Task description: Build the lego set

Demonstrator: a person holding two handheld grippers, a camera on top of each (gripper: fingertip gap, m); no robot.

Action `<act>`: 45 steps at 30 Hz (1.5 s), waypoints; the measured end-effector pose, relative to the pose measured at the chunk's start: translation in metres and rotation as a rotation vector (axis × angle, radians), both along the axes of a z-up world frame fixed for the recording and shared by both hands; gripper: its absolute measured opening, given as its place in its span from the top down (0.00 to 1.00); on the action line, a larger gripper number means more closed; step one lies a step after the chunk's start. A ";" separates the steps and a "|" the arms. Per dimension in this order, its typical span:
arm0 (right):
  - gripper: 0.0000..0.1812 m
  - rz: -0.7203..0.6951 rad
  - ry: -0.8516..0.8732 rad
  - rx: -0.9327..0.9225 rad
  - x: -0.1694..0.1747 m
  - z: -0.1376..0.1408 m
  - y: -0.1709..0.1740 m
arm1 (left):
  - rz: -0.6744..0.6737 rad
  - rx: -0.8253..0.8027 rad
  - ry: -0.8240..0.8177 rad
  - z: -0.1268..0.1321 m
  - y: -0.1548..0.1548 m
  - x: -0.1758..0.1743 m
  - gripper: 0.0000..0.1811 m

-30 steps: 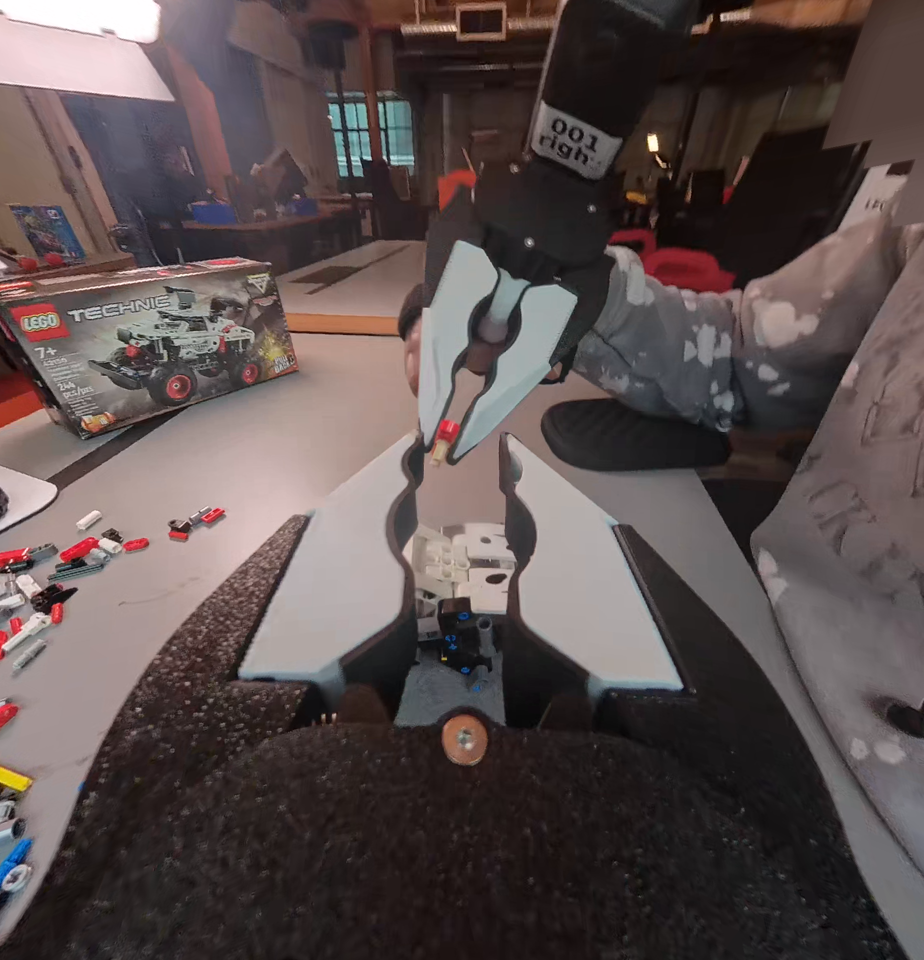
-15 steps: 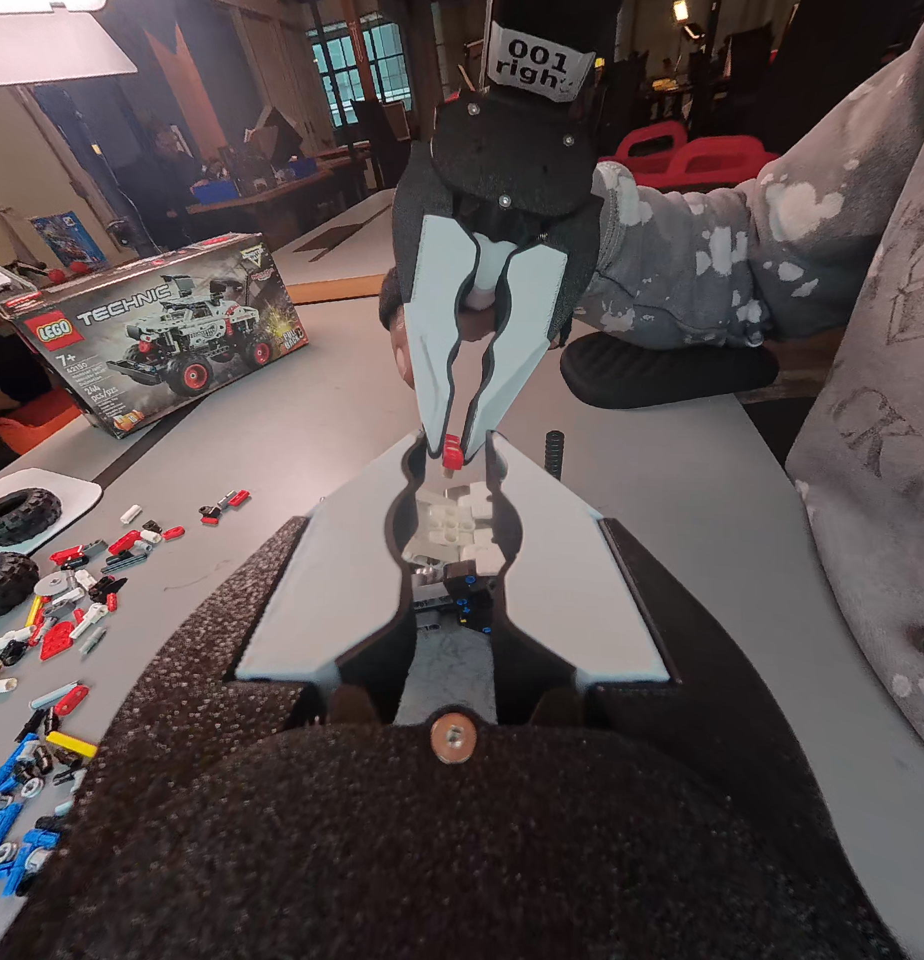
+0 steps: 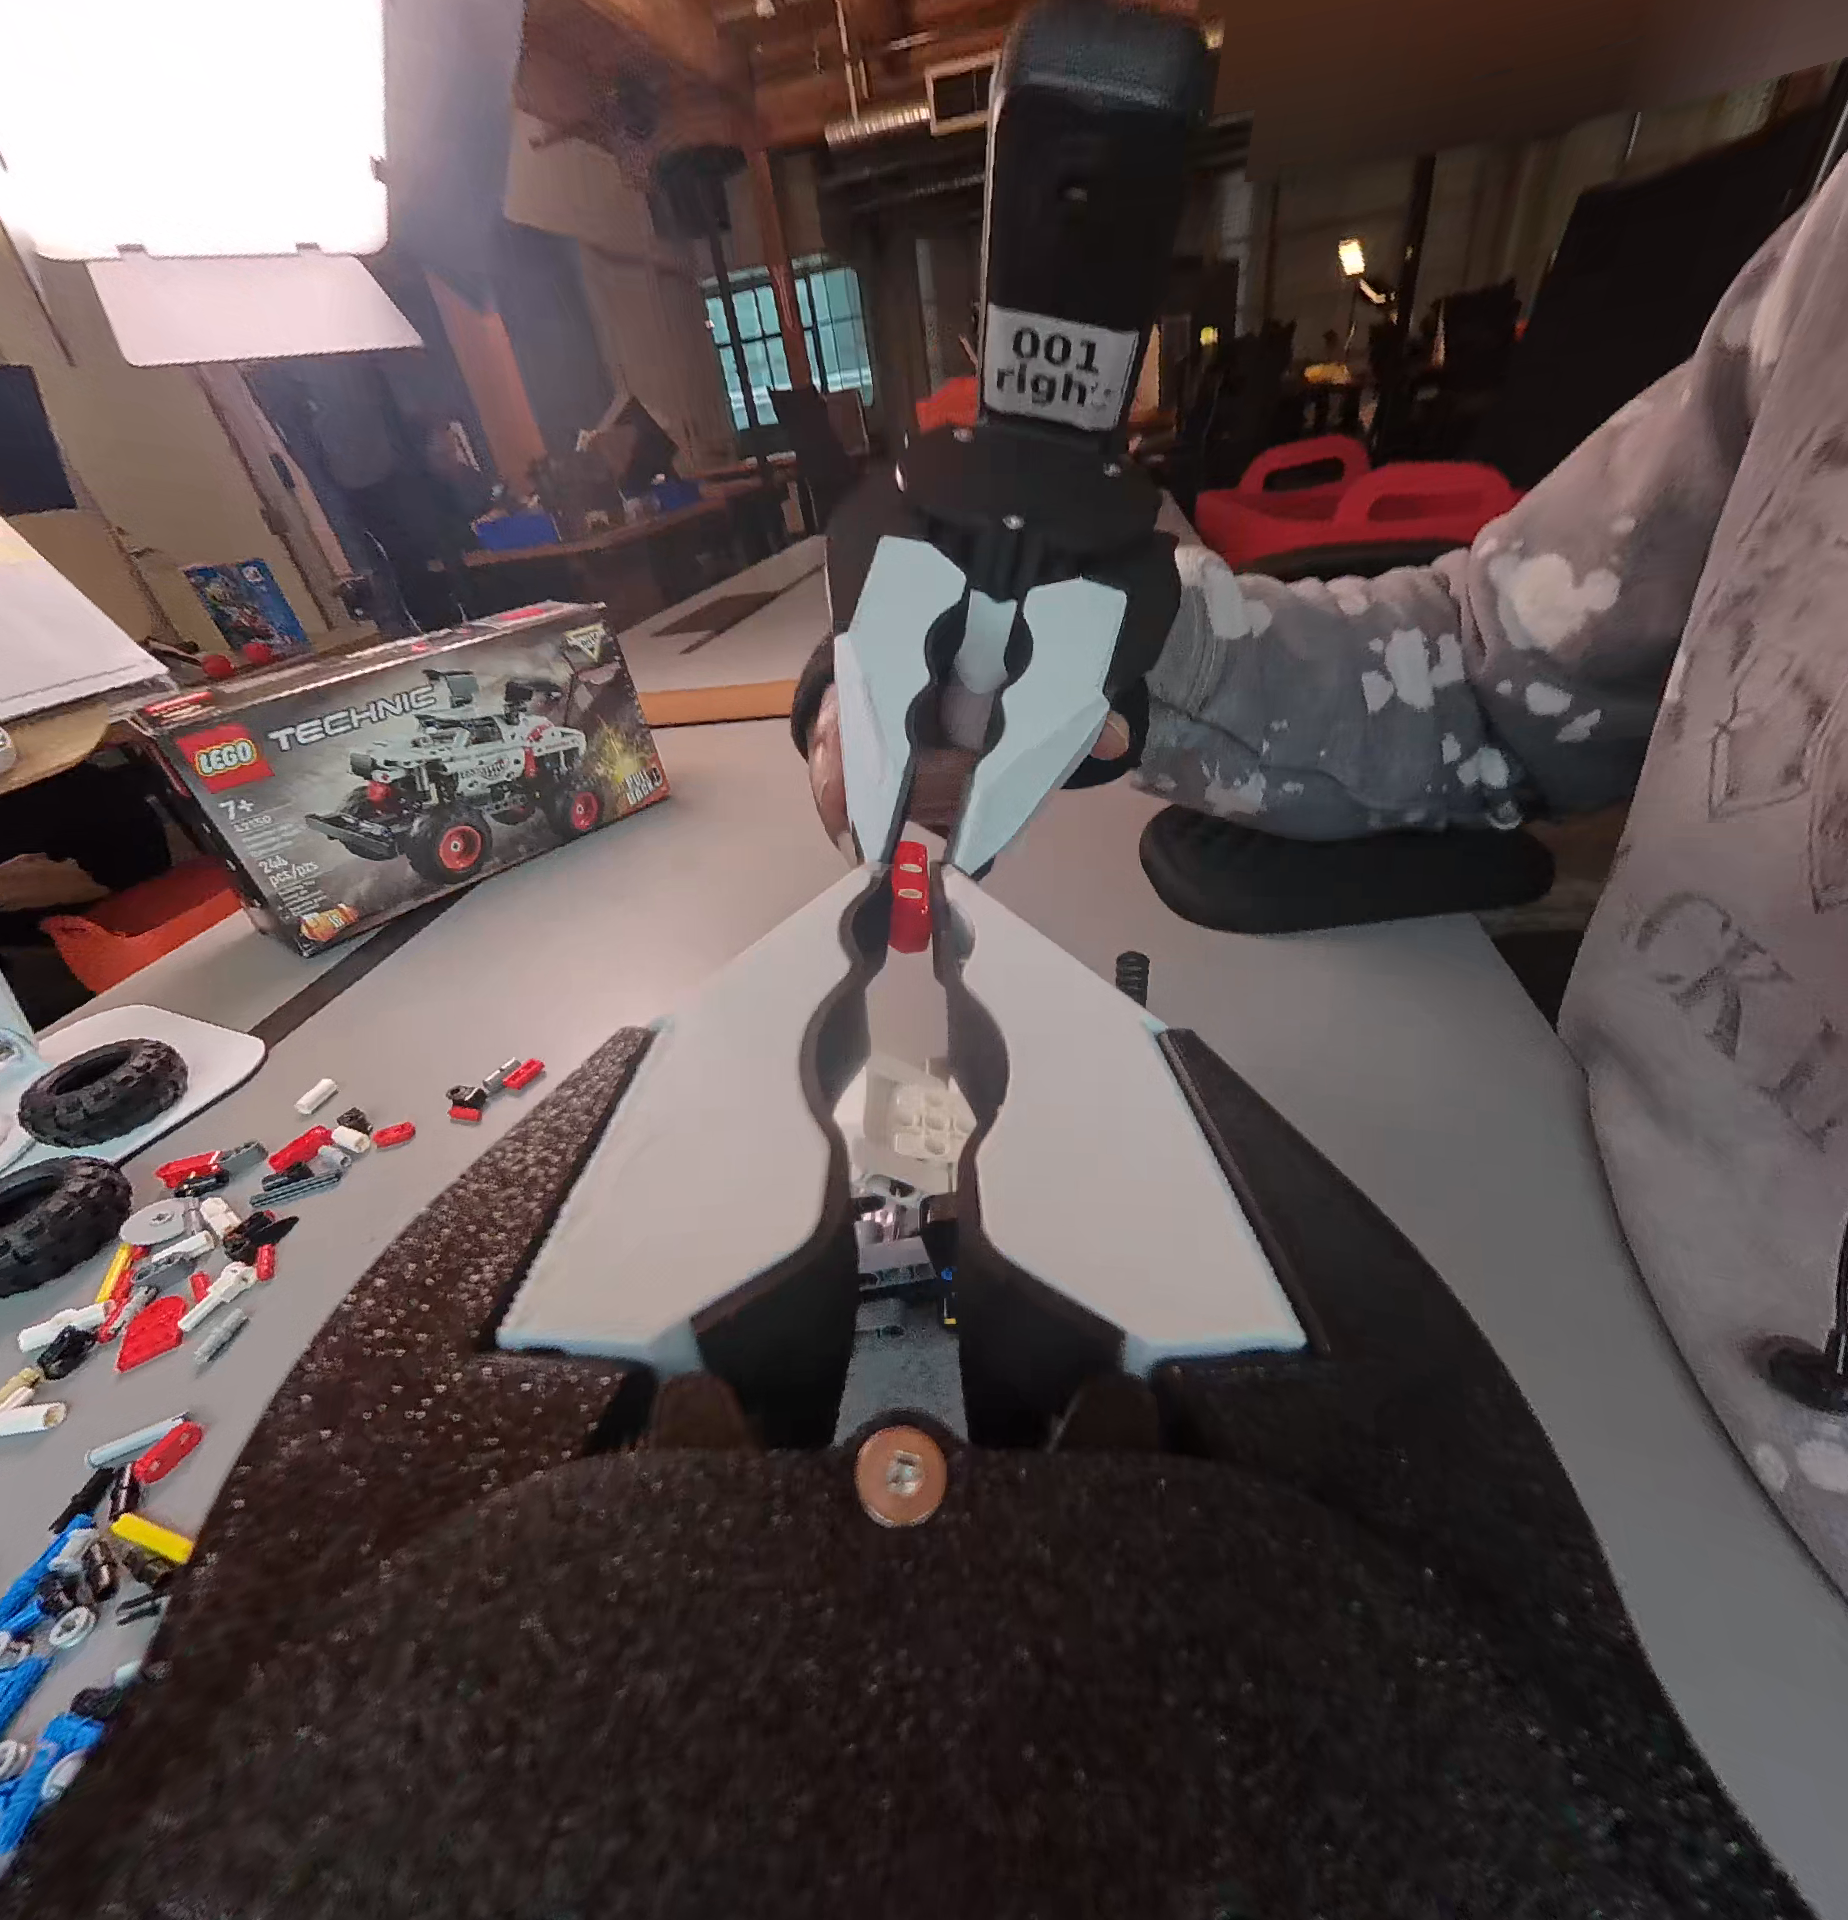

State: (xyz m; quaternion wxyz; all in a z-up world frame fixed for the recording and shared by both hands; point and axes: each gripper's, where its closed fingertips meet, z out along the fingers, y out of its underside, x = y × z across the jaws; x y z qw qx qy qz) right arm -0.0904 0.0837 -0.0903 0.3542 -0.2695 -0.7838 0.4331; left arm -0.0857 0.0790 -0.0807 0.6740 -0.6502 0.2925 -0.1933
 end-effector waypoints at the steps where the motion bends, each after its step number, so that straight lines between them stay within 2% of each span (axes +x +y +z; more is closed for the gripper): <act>1: 0.94 0.000 0.019 -0.047 -0.001 0.005 0.001 | 0.010 0.012 -0.035 0.004 0.000 -0.003 0.96; 3: 0.89 -0.002 0.038 -0.123 -0.001 0.010 0.005 | 0.025 0.027 -0.088 0.010 0.000 -0.010 0.96; 7: 0.89 -0.022 0.064 -0.222 -0.004 0.013 0.012 | 0.023 0.056 -0.169 0.020 -0.002 -0.016 0.96; 12: 0.91 -0.009 0.075 -0.266 -0.006 0.016 0.008 | -0.010 0.043 -0.161 0.014 -0.002 -0.010 0.96; 13: 0.95 0.006 0.071 -0.267 -0.005 0.014 0.006 | -0.014 0.041 -0.154 0.013 -0.002 -0.009 0.96; 17: 0.96 0.022 0.038 -0.205 0.000 0.004 0.006 | -0.015 -0.018 -0.065 -0.004 0.001 -0.008 0.96; 20: 0.96 -0.003 0.007 -0.105 0.005 -0.018 0.010 | 0.020 -0.066 0.096 -0.028 0.003 -0.008 0.99; 26: 0.96 0.020 -0.032 -0.081 0.008 -0.043 0.009 | 0.006 -0.127 0.237 -0.052 0.002 -0.004 0.97; 31: 0.96 0.020 -0.050 -0.086 0.005 -0.052 0.014 | 0.019 -0.144 0.316 -0.061 0.001 -0.004 0.98; 38: 0.96 0.066 -0.060 -0.126 0.005 -0.056 0.007 | 0.028 -0.163 0.332 -0.060 -0.001 -0.013 0.93; 41: 0.96 0.072 -0.066 -0.127 0.003 -0.057 0.007 | 0.014 -0.170 0.331 -0.060 -0.003 -0.011 0.99; 45: 0.96 0.074 -0.072 -0.131 0.002 -0.057 0.006 | -0.001 -0.189 0.339 -0.062 -0.005 -0.010 0.99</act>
